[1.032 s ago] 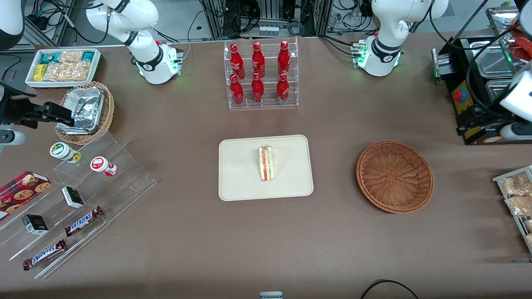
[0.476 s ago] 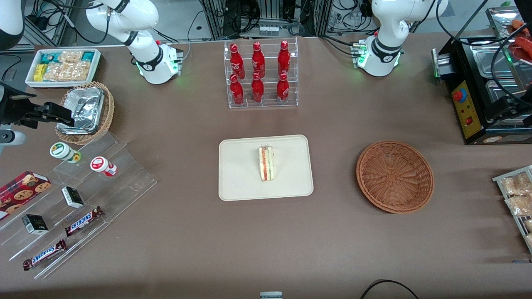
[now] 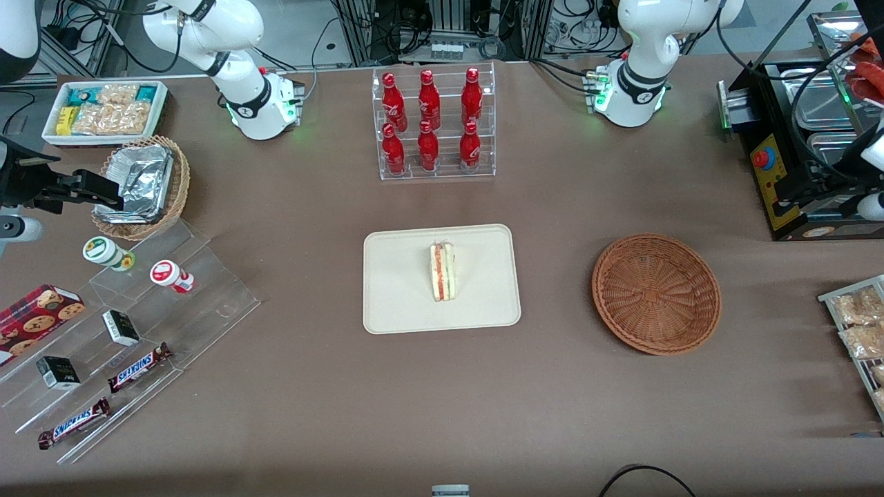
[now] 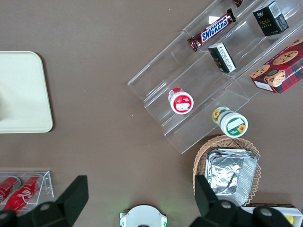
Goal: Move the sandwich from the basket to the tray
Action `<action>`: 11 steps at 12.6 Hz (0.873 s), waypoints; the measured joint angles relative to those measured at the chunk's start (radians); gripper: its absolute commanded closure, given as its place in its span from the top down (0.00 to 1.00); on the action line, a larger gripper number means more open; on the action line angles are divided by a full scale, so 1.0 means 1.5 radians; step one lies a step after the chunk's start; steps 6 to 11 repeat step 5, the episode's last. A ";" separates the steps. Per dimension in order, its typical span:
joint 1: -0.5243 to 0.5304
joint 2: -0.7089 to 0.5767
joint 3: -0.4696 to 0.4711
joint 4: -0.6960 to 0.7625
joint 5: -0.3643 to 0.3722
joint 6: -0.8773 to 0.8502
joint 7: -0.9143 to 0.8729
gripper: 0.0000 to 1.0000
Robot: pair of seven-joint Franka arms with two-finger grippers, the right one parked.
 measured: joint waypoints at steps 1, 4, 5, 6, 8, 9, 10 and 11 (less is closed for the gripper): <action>0.000 0.000 -0.001 0.001 0.000 -0.002 0.000 1.00; -0.009 0.000 -0.004 0.001 -0.001 -0.005 0.000 1.00; -0.013 0.000 -0.005 0.001 -0.001 -0.005 -0.001 1.00; -0.013 0.000 -0.005 0.001 -0.001 -0.005 -0.001 1.00; -0.013 0.000 -0.005 0.001 -0.001 -0.005 -0.001 1.00; -0.013 0.000 -0.005 0.001 -0.001 -0.005 -0.001 1.00; -0.013 0.000 -0.005 0.001 -0.001 -0.005 -0.001 1.00; -0.013 0.000 -0.005 0.001 -0.001 -0.005 -0.001 1.00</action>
